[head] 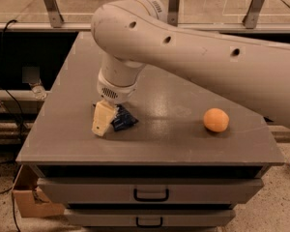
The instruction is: Pick rxbar blueberry
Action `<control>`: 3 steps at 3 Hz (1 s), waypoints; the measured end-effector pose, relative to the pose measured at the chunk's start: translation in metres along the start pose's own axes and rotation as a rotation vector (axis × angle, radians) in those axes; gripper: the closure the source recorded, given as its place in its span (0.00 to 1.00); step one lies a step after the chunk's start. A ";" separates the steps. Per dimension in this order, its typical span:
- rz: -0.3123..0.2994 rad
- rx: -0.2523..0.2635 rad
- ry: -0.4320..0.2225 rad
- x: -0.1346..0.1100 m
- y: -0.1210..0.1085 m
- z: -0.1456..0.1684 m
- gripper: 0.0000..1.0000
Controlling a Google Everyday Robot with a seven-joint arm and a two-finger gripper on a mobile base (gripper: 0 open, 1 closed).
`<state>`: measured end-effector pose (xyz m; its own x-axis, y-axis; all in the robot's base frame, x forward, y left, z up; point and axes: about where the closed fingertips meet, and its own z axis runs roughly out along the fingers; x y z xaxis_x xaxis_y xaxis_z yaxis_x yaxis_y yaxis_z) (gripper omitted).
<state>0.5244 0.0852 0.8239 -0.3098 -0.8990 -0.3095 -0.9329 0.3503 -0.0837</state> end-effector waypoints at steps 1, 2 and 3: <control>-0.002 0.000 0.002 -0.002 0.000 -0.003 0.63; -0.002 0.001 0.002 -0.004 -0.001 -0.010 0.86; -0.041 0.038 -0.008 -0.009 -0.012 -0.025 1.00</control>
Offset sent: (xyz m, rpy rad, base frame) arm 0.0154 -0.0059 0.0315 -0.0236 -0.0708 0.0166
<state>0.5336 0.0831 0.8513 -0.2695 -0.9110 -0.3121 -0.9373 0.3225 -0.1323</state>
